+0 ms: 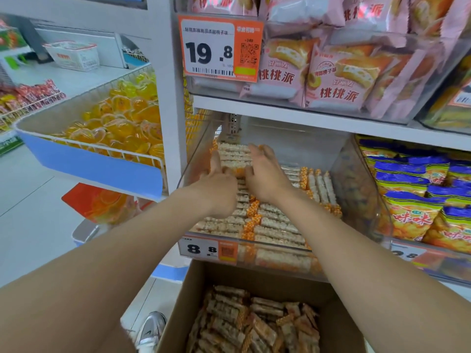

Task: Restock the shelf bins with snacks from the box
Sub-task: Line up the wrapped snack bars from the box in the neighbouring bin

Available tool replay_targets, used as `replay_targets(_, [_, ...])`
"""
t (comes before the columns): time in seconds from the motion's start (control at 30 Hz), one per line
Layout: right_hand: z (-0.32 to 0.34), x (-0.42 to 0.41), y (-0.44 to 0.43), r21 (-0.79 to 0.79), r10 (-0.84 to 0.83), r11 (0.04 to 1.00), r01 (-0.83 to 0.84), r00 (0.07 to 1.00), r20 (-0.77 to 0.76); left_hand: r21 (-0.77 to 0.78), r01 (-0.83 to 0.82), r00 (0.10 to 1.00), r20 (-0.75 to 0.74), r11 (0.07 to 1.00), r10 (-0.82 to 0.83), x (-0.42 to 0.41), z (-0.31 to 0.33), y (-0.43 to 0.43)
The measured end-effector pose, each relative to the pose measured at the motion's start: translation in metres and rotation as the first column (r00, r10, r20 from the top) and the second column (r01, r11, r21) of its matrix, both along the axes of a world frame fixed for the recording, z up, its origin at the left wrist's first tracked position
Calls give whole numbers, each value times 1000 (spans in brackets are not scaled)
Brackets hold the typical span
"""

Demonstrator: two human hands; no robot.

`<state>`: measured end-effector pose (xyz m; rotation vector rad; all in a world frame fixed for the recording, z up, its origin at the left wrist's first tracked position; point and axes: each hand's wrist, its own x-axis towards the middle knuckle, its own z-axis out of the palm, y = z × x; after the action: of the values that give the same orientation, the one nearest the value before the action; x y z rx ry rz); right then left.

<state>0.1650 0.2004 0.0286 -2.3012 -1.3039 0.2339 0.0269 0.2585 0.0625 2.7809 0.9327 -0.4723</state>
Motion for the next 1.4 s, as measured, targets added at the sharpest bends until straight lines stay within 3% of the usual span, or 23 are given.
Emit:
replay_targets(0.17, [3,0,4,139,-84,987,86,996,-20,-3,0,1000,5,1000,0,7,5,-12])
replay_targets(0.33, [-2,1,1,156,-182,970,184,983,-32,-102,-73,996,-51,992,68,9,-1,-4])
replay_targets(0.53, [4,1,-5,134,-189,972,193,981,-41,-91,-45,998,29,995,48,9,3,-2])
replay_targets(0.73, [23,-17,-34,118,-231,969,217,966,119,-71,-16,989,146,997,26,1,6,-2])
replay_targets(0.9, [46,-52,-101,174,-48,985,6,970,237,48,83,894,438,995,-95,-33,13,-25])
replay_targets(1.0, [58,-80,-154,95,127,985,-142,981,149,96,115,788,598,989,-150,-65,19,-60])
replay_targets(1.07, [58,-96,-182,-68,304,951,-300,951,51,77,170,735,654,982,-178,-88,17,-87])
replay_targets(1.13, [39,-109,-202,-306,442,850,-429,897,-31,18,282,771,591,959,-238,-107,-1,-110])
replay_targets(1.2, [7,-120,-217,-543,500,708,-452,864,-67,-21,413,857,348,910,-381,-116,-28,-127])
replay_targets(1.27, [-26,-128,-225,-713,520,570,-408,851,-71,-73,481,876,71,874,-477,-116,-61,-138])
replay_targets(1.3, [-39,-131,-227,-744,516,545,-386,854,-65,-117,472,878,-23,874,-478,-113,-78,-141])
replay_targets(1.4, [-71,-131,-227,-729,454,597,-334,890,-36,-197,406,881,-175,892,-439,-106,-128,-146])
